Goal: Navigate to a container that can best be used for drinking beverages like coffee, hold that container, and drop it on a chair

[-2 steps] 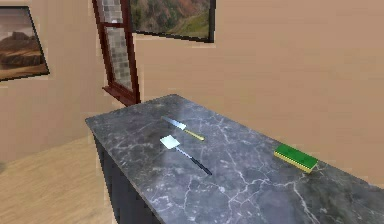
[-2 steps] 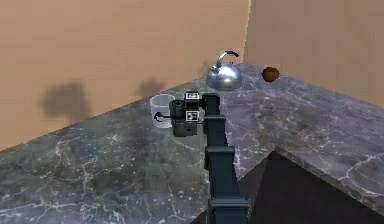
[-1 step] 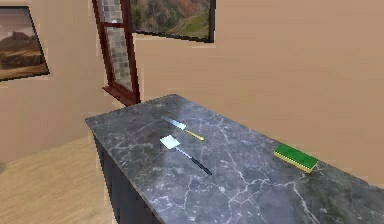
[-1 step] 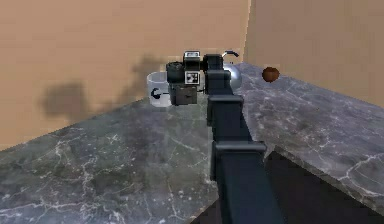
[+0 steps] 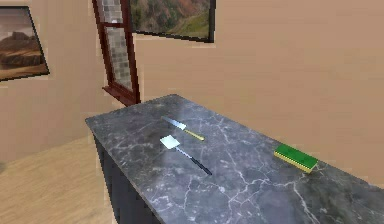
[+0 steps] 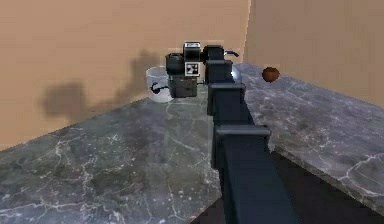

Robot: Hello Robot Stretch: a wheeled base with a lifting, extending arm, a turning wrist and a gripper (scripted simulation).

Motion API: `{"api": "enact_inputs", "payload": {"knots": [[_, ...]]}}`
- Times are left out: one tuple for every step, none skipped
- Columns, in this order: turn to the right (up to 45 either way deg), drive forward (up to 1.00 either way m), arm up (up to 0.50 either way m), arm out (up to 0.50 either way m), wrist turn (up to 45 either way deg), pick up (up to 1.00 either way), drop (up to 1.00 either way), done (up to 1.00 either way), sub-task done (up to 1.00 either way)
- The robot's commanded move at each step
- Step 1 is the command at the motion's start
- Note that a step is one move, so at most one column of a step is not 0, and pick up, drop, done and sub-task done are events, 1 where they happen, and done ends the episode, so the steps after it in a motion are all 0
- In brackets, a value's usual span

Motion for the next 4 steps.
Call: {"api": "enact_inputs", "payload": {"knots": [[0.0, 0.00, 0.00, 0.00, -45.0, 0.00, 0.00, 0.00, 0.00], [0.0, 0.00, 0.00, 0.00, -45.0, 0.00, 0.00, 0.00, 0.00], [0.0, 0.00, 0.00, 0.00, -27.0, 0.00, 0.00, 0.00, 0.00], [0.0, 0.00, 0.00, -0.32, 0.0, 0.00, 0.00, 0.00, 0.00]]}}
